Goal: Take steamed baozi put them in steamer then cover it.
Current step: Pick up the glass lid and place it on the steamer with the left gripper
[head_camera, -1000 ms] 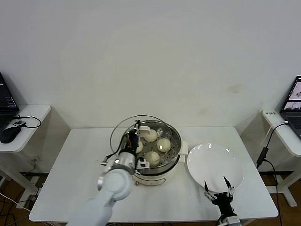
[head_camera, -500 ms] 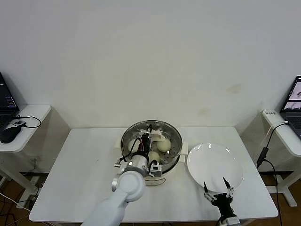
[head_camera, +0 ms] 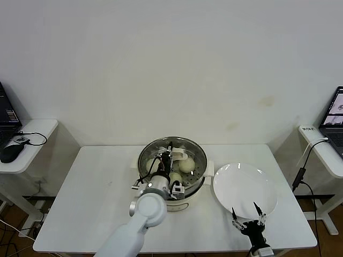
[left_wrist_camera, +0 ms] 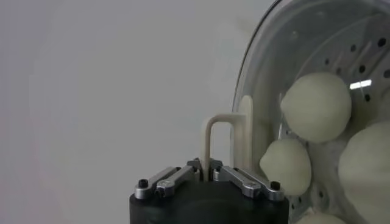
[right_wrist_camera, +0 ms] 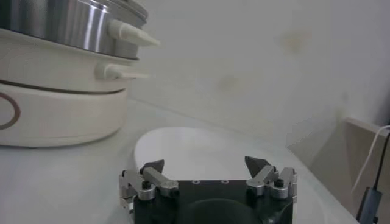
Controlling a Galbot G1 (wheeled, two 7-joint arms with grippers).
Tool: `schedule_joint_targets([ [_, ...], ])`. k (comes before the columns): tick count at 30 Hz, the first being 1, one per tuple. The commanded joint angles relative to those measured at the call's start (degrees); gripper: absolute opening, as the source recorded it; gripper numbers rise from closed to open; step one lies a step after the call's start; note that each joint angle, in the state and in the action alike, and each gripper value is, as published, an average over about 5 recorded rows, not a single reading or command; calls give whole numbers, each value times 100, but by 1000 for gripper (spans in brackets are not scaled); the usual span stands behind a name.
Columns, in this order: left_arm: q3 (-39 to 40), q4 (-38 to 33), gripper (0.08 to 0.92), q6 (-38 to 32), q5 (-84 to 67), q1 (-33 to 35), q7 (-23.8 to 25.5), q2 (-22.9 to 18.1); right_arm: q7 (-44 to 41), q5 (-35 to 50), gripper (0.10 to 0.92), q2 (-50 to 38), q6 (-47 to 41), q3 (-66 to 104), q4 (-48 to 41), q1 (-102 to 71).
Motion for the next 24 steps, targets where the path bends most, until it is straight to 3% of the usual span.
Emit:
schedule_joint_targets([
  [1, -10, 79, 147, -16, 18, 20, -18, -31, -10, 3, 823, 0, 6, -18, -7, -4],
  [14, -100, -1, 167, -89, 15, 78, -182, -67, -34, -24, 823, 3, 19, -38, 7, -32],
  [24, -179, -728, 438, -96, -63, 528, -176, 169, -42, -43, 823, 2, 16, -31, 11, -42],
])
